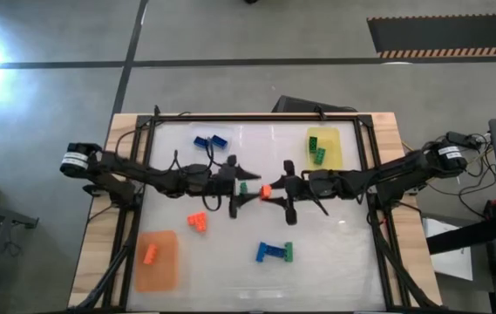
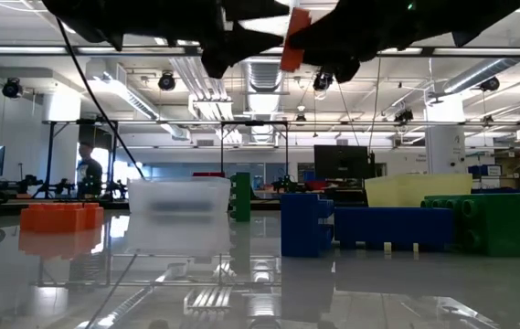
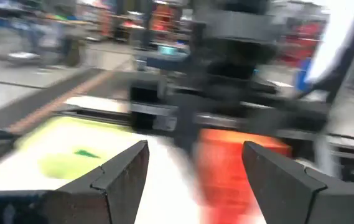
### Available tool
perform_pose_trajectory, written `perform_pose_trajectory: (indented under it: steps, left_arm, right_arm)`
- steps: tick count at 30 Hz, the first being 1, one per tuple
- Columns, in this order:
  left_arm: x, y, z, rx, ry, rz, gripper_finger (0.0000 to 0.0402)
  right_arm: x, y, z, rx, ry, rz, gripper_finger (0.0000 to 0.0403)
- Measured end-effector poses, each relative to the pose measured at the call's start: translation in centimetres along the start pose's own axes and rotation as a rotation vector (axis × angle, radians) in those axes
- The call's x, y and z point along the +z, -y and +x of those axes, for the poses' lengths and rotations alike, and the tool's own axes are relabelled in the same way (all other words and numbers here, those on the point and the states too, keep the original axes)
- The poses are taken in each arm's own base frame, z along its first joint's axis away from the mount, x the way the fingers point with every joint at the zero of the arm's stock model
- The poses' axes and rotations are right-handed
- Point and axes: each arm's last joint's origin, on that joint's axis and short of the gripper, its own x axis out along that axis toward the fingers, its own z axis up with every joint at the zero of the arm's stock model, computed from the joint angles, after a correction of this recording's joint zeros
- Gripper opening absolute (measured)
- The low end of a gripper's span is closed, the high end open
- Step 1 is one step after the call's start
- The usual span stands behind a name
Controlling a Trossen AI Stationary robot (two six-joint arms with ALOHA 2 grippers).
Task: Sort & place blocks by color
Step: Put the orange game piece into the orange bin
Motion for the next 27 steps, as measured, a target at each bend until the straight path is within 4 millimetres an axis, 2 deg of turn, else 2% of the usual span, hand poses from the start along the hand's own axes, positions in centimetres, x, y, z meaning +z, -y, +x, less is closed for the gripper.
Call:
perform_pose_trajectory:
  steps: [6,13,21,27]
  left_arm:
    - [0.0,0.7,-0.1,-0.101,-0.007,-0.036,0.0244]
    - [-0.4,0.1,0.4,0.028,0.029,-0.039,0.0244]
    - [-1.7,-0.5,1.8,0.044,0.061,-0.043,0.0244]
    - [-1.9,-0.4,2.7,0.044,0.063,-0.017,0.0244]
  right_arm:
    - [-0.1,0.7,0.0,-0.014,-0.015,0.018,0.0127]
    - [-0.1,0.8,0.1,0.002,-0.011,0.033,0.0127]
    - [0.0,0.8,0.2,0.016,0.01,0.048,0.0127]
    - [0.0,0.7,0.2,0.042,0.005,0.049,0.0127]
